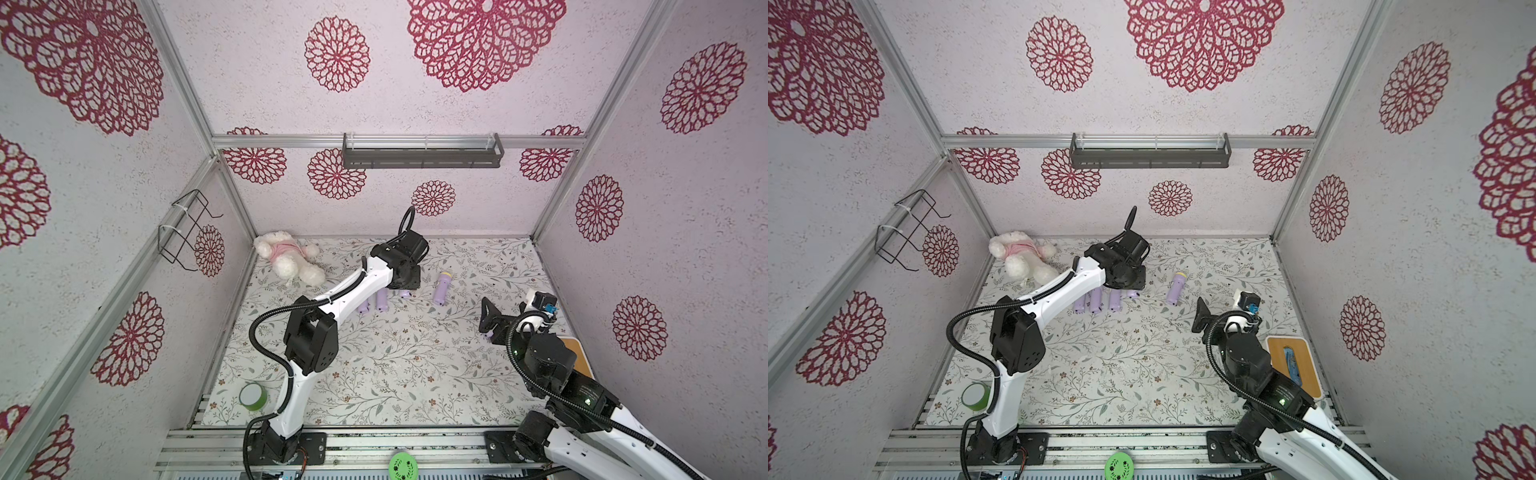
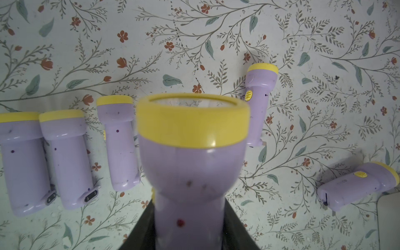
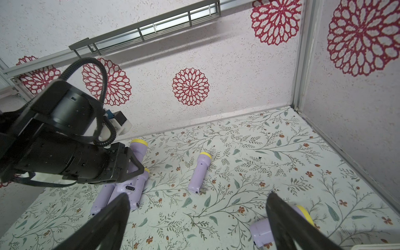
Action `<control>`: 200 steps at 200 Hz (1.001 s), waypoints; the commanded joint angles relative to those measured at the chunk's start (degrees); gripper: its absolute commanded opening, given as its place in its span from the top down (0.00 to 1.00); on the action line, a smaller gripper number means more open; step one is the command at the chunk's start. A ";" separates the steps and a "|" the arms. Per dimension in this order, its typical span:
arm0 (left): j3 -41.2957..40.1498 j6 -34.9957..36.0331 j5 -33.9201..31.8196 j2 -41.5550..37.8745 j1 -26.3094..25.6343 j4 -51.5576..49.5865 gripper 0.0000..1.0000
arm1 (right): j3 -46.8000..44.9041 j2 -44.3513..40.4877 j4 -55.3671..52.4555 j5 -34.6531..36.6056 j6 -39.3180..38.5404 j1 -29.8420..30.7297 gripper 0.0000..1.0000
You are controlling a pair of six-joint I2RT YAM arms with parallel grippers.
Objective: Close the plug at the bottom of the flashlight
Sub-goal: Place the flashlight at the center of the board.
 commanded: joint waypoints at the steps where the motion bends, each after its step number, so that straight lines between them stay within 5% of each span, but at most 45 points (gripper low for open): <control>1: 2.99 -0.01 -0.54 1.86 -0.23 -1.89 1.00 | 2.19 0.53 0.29 -0.53 -1.49 -0.22 0.01; 200: 10.97 -1.68 1.60 15.14 1.70 -6.72 1.00 | 0.05 2.79 1.73 -4.29 1.20 -0.22 0.01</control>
